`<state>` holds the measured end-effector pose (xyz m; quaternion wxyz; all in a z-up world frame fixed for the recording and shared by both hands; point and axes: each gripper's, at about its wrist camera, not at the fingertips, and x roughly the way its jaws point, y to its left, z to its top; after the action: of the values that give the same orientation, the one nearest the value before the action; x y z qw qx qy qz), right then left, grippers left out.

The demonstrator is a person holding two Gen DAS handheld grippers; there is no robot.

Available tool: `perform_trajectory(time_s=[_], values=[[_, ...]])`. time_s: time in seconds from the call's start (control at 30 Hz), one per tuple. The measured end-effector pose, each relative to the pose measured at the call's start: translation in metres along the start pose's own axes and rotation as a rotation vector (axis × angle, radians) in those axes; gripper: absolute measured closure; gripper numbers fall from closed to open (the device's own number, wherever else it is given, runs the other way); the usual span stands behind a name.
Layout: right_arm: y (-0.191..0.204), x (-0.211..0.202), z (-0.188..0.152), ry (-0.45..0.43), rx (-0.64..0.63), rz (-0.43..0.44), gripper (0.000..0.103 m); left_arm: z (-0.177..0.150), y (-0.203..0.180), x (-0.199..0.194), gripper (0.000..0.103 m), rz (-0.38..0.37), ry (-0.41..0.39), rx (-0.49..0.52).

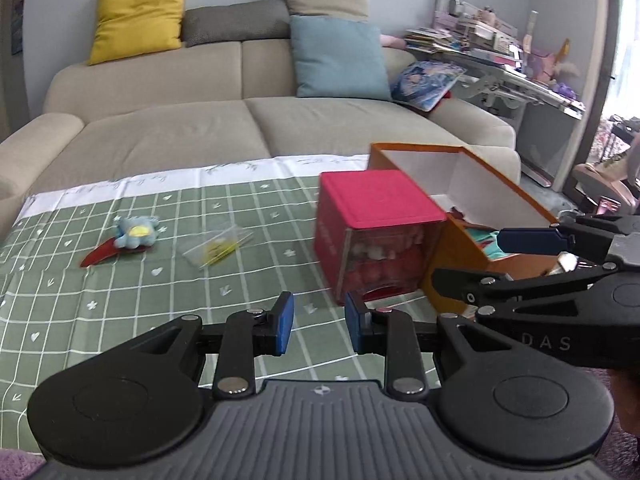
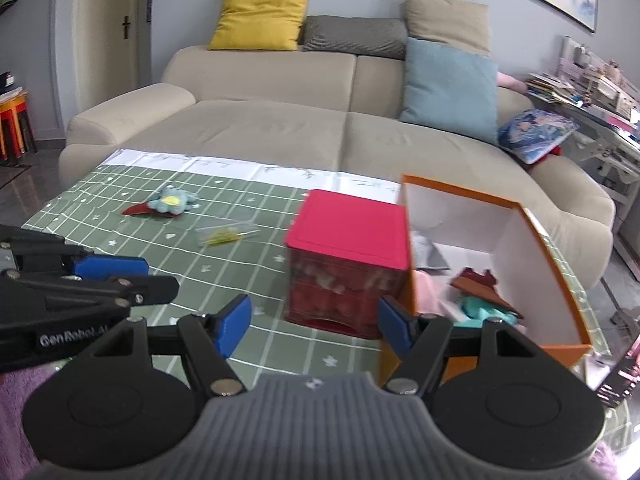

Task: Organize soft objects
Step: 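Withdraw both tools from the box back toward the mat, then reach the left tool to the blue plush toy while the right tool approaches the yellow packet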

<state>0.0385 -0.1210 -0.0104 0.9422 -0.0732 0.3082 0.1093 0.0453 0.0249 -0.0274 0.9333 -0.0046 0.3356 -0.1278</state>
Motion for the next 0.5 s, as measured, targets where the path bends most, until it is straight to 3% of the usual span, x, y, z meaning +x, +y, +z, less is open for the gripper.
perform_trajectory(time_s=[0.5], values=[[0.044, 0.063, 0.037, -0.003, -0.048, 0.106, 0.034, 0.005, 0.067, 0.022, 0.071, 0.095, 0.018, -0.137]])
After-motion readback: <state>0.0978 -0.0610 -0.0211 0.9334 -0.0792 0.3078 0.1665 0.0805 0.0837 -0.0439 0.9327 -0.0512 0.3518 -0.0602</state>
